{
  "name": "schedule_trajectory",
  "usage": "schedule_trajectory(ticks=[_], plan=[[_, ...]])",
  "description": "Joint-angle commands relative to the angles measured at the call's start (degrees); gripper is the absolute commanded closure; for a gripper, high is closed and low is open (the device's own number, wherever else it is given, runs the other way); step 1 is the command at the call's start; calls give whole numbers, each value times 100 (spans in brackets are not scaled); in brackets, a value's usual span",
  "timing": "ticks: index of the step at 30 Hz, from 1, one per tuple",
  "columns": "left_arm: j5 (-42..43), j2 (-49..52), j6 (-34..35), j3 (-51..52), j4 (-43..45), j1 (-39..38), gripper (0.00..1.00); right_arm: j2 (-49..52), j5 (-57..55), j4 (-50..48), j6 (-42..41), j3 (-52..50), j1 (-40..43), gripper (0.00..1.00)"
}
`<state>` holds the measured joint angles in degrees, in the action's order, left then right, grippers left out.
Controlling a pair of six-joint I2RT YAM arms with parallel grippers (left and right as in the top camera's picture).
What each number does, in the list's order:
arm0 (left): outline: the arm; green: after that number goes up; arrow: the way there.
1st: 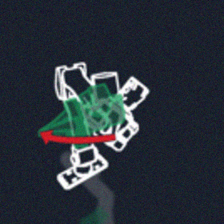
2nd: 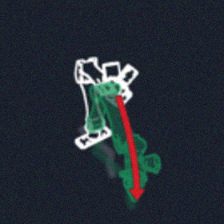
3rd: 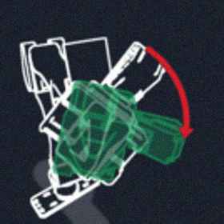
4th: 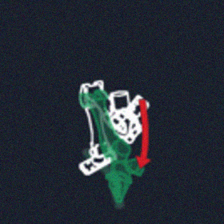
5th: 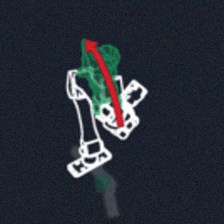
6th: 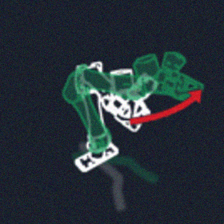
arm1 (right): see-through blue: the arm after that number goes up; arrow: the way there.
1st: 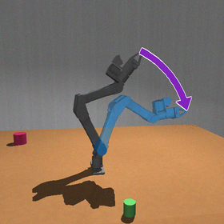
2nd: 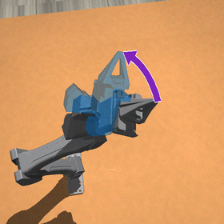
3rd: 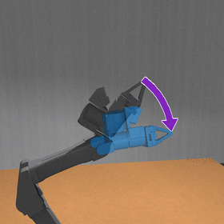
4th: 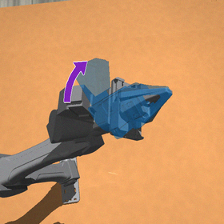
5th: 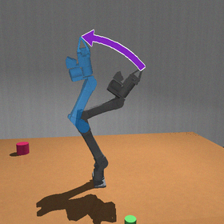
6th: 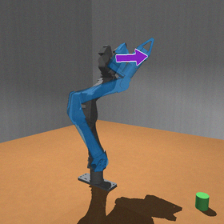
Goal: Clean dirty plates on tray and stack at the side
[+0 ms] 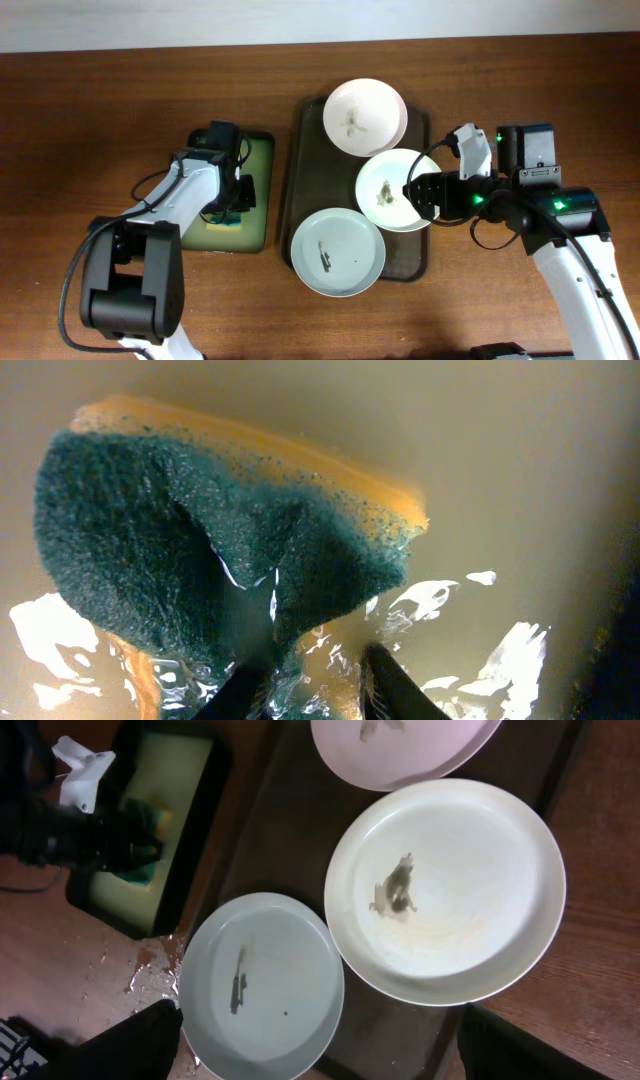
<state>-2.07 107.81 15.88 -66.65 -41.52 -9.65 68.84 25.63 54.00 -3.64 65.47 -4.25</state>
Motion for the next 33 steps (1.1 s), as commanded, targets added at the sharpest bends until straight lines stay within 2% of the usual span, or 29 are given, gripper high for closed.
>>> schedule_trajectory(ticks=[1,2,3,4,5,8,9,11,12,13,14,16,18,21,24,26,29,30,31,33], plan=[[-155,238,184,-212,-175,17,100,2,-85,22,20,85,15,23],[-46,111,181,-483,-535,17,100,2,-197,24,-9,85,15,27],[-31,-153,181,-903,-1029,17,57,2,-251,20,-68,85,15,27],[-48,-350,179,-984,-1161,20,40,4,-251,24,-68,85,15,27],[-127,-376,181,-984,-1198,22,39,7,-251,24,-68,85,15,27],[-634,-337,382,-579,-968,74,41,7,-251,24,-87,85,15,27],[-621,-299,424,-269,-584,81,54,7,-249,24,-87,85,15,27],[-608,-260,422,354,-42,81,67,7,-249,31,-129,85,15,27],[-503,-260,365,560,166,81,88,7,-249,28,-129,85,15,27],[-485,-260,352,577,212,81,100,7,-249,26,-129,85,15,27],[-483,-262,345,575,343,81,100,7,-249,26,-129,85,15,27],[-160,-262,-308,374,343,81,100,11,-433,26,-278,85,50,26],[-42,-262,-494,-776,-649,81,100,101,-940,-9,-1023,85,535,26],[225,-262,-535,-1904,-1392,-4,100,1025,-984,28,-721,85,1027,37],[1480,-260,-514,-2111,-1027,-365,100,2330,-1128,-496,-614,85,1152,52],[1582,-249,-175,-2111,-459,-883,100,3042,-1091,-846,-254,85,1091,54],[1582,-170,282,-2238,286,-1731,100,3401,-949,-1172,-212,83,1091,61],[1585,-13,361,-2396,505,-1982,100,3407,-872,-1255,-212,83,1049,68],[1624,186,431,-2562,623,-2186,100,3421,-876,-1309,-214,70,984,68],[1832,640,564,-2830,750,-2511,100,3477,-876,-1360,-238,66,798,79]])
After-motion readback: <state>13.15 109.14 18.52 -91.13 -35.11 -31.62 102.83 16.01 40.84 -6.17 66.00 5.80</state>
